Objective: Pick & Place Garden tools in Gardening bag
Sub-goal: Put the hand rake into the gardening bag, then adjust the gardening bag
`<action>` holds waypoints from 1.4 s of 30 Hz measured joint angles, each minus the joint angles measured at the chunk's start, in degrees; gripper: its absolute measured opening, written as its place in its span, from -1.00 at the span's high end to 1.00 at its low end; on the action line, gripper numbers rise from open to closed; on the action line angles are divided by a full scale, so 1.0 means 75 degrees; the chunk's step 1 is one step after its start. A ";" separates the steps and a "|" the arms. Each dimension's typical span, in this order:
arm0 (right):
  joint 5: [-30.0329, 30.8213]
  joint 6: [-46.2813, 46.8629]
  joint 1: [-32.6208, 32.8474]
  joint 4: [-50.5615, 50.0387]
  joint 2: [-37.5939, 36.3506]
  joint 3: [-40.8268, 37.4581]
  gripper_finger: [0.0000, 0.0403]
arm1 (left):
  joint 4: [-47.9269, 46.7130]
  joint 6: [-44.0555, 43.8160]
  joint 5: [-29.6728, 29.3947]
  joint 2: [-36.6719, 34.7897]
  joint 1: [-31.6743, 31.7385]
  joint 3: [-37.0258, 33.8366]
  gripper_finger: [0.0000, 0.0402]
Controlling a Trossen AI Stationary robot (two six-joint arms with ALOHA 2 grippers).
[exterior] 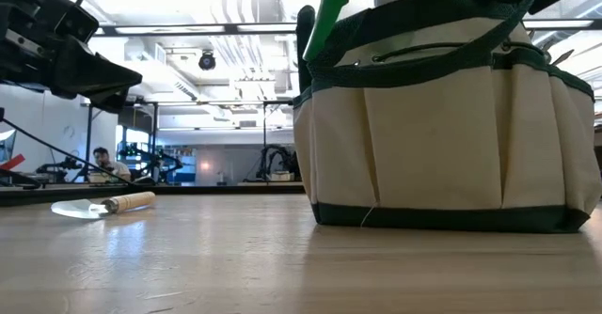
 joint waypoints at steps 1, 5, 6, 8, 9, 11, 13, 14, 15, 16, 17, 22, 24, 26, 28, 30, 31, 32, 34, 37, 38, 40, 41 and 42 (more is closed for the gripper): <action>0.0005 0.0001 0.0000 -0.0034 0.0000 0.0000 0.76 | 0.0000 -0.0003 0.0000 0.0002 0.0000 0.0000 0.88; 0.0014 0.0004 0.0000 -0.0100 -0.0012 0.0000 0.75 | 0.0001 -0.0003 0.0000 0.0002 0.0000 0.0000 0.88; 0.0019 0.0000 0.0000 -0.0103 -0.0012 0.0000 0.75 | 0.0003 -0.0003 0.0000 0.0002 0.0000 0.0000 0.88; 0.0019 -0.0017 0.0000 -0.0104 -0.0017 0.0000 0.74 | 0.0003 -0.0002 0.0000 0.0002 0.0000 0.0000 0.88; 0.0019 -0.0017 0.0000 -0.0106 -0.0017 0.0000 0.74 | 0.0003 -0.0003 0.0000 0.0002 0.0000 0.0000 0.88; 0.0017 -0.0020 0.0000 -0.0106 -0.0017 0.0000 0.71 | 0.0003 -0.0001 0.0000 0.0002 0.0000 0.0000 0.88; 0.0016 -0.0030 0.0000 -0.0113 -0.0017 0.0000 0.66 | 0.0006 -0.0003 0.0000 -0.0001 0.0000 0.0000 0.88; 0.0017 -0.0032 0.0000 -0.0124 -0.0017 0.0009 0.62 | 0.0003 -0.0002 0.0000 0.0002 0.0000 0.0000 0.88; 0.0019 -0.0038 0.0000 -0.0136 -0.0017 0.0025 0.58 | 0.0006 0.0000 0.0000 0.0002 0.0000 0.0000 0.88; 0.0019 -0.0040 0.0000 -0.0153 -0.0017 0.0045 0.54 | 0.0006 -0.0001 0.0000 0.0002 0.0000 0.0000 0.88; 0.0019 -0.0046 0.0000 -0.0178 -0.0015 0.0072 0.51 | 0.0006 -0.0003 0.0000 0.0002 0.0000 0.0000 0.88; 0.0016 -0.0064 0.0000 -0.0229 -0.0020 0.0149 0.38 | 0.0006 -0.0003 0.0000 0.0002 0.0000 0.0000 0.88; 0.0016 -0.0061 0.0000 -0.0376 -0.0020 0.0202 0.34 | 0.0006 -0.0003 0.0000 0.0002 0.0000 0.0000 0.88; 0.0016 -0.0080 0.0000 -0.0666 -0.0027 0.0300 0.31 | 0.0006 -0.0003 0.0000 0.0002 0.0000 0.0000 0.88; 0.0016 -0.0126 0.0000 -0.0909 -0.0029 0.0411 0.28 | 0.0006 -0.0001 0.0000 0.0002 0.0000 0.0000 0.88; 0.0016 -0.0314 0.0000 -0.1084 -0.0029 0.0557 0.25 | 0.0006 -0.0003 0.0000 0.0002 0.0000 0.0000 0.88; 0.0015 -0.0425 0.0000 -0.1186 -0.0031 0.0659 0.24 | 0.0006 -0.0003 0.0000 0.0002 0.0000 0.0000 0.88; 0.0013 -0.0535 0.0000 -0.1296 -0.0033 0.0772 0.24 | 0.0006 -0.0003 0.0000 0.0002 0.0000 0.0000 0.88; 0.0010 -0.0746 0.0003 -0.1616 -0.0035 0.1012 0.23 | 0.0006 -0.0002 0.0000 0.0002 0.0000 0.0000 0.88; 0.0013 -0.1036 0.0003 -0.2364 -0.0035 0.1468 0.23 | 0.0007 -0.0003 0.0000 0.0001 0.0000 0.0000 0.88; 0.0014 -0.1090 0.0003 -0.2642 -0.0035 0.1645 0.23 | 0.0006 -0.0002 0.0000 0.0002 0.0000 0.0000 0.88; 0.0016 -0.1254 0.0003 -0.3254 -0.0039 0.2027 0.26 | 0.0007 -0.0003 0.0000 0.0002 0.0000 0.0000 0.88; 0.0019 -0.1310 0.0003 -0.3567 -0.0041 0.2221 0.27 | 0.0006 0.0000 0.0000 0.0002 0.0000 0.0000 0.88; 0.0041 -0.1368 0.0003 -0.3857 -0.0038 0.2414 0.29 | 0.0006 0.0000 0.0000 0.0002 0.0000 0.0000 0.88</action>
